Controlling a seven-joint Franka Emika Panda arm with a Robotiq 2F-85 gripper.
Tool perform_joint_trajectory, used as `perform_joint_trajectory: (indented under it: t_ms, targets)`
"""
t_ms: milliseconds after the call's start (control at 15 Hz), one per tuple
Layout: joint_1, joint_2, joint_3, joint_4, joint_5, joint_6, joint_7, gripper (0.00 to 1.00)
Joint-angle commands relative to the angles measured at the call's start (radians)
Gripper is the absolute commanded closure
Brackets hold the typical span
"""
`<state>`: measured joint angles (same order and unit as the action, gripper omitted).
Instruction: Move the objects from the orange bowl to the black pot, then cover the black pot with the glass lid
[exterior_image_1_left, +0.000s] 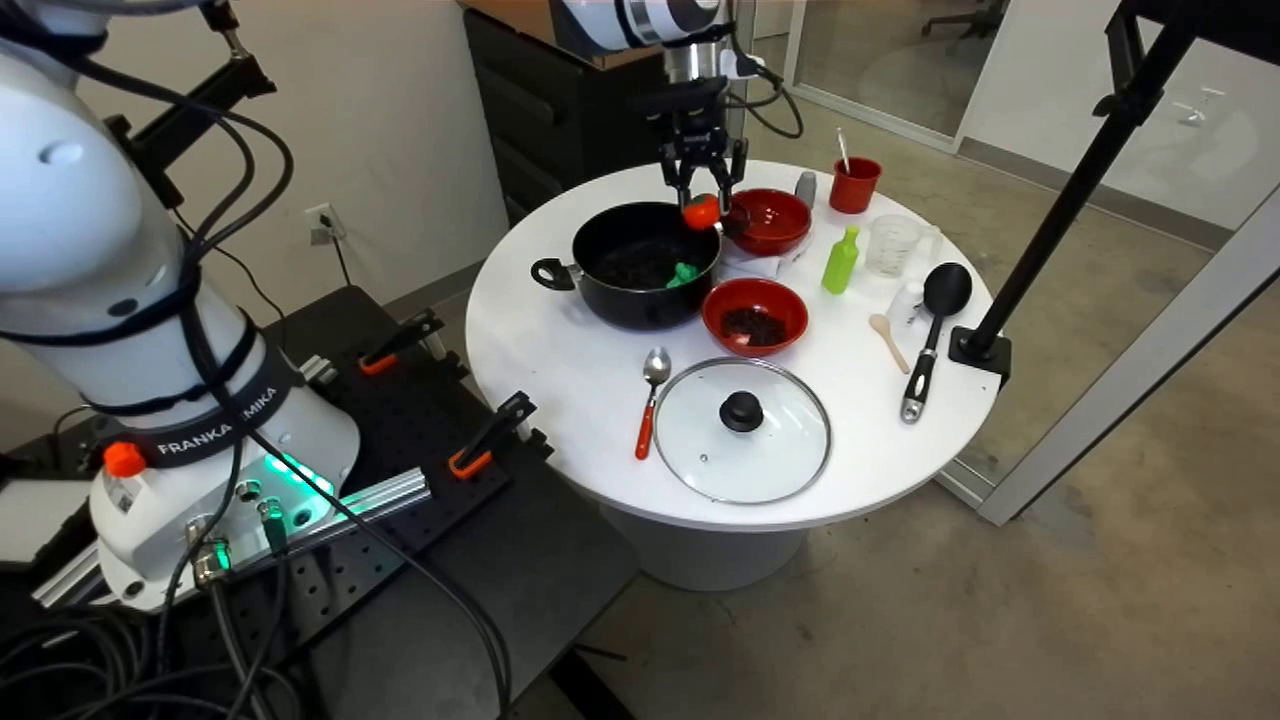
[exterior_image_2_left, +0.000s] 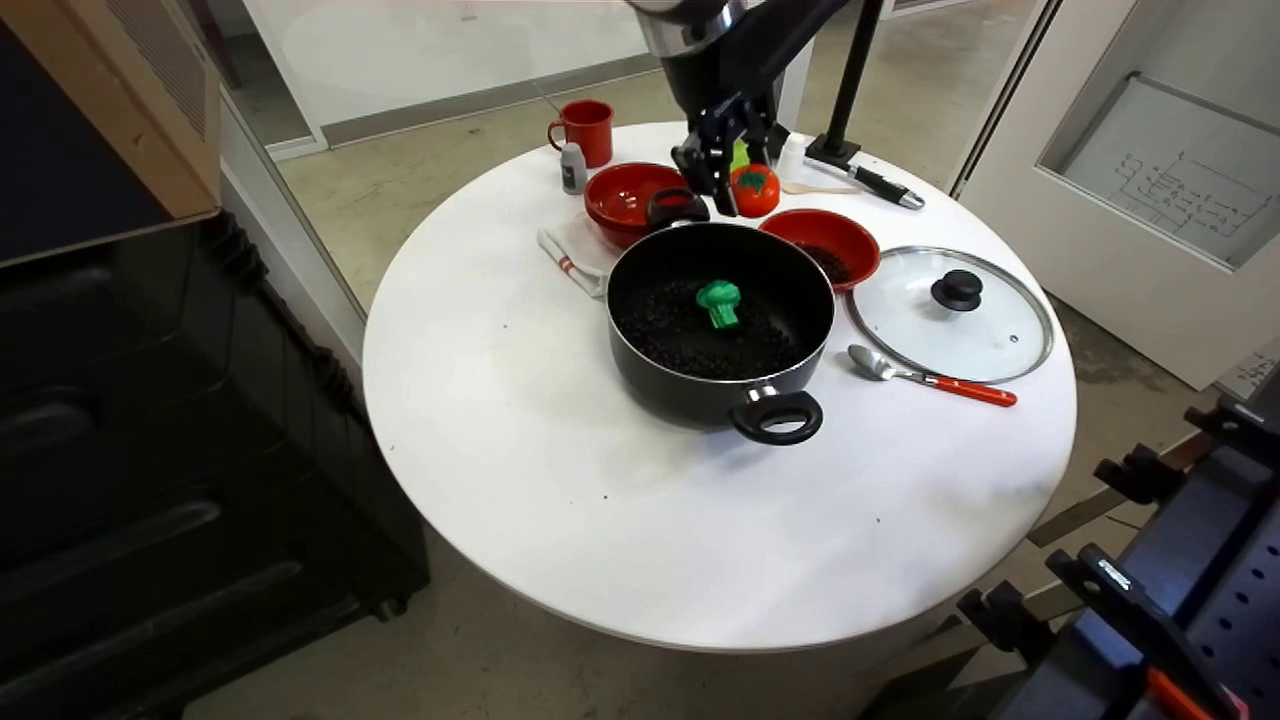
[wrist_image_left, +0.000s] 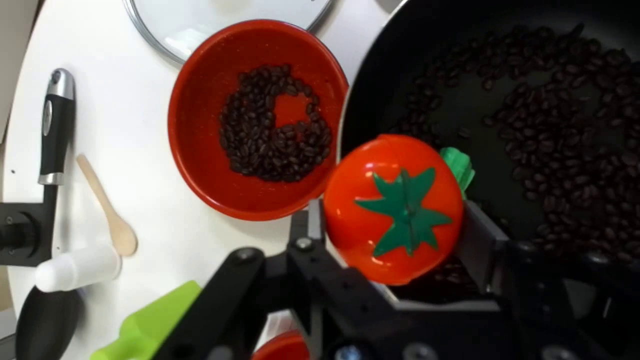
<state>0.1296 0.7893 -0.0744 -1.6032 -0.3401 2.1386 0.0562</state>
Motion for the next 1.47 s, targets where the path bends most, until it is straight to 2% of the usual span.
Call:
perform_joint_trajectory:
  t_ms: [0,200,467,1000,1067,1133,1267,1400]
  targets:
    - [0.098,0.035,-0.02,-0.018,-0.099,0.046,0.091,0.62]
    - [0.135,0.085,-0.013,0.006,-0.123,0.067,0.119,0.62]
    - [0.11,0.146,0.014,0.032,-0.079,0.102,0.07,0.62]
    - [0.097,0.32,-0.001,0.148,-0.077,0.081,0.024,0.62]
    - [0.099,0.331,-0.003,0.153,-0.078,0.081,0.024,0.12]
    - [0.101,0.342,-0.005,0.162,-0.08,0.079,0.023,0.11]
    - [0.104,0.351,-0.009,0.169,-0.083,0.08,0.019,0.01]
    - [0.104,0.353,-0.011,0.171,-0.085,0.083,0.011,0.0]
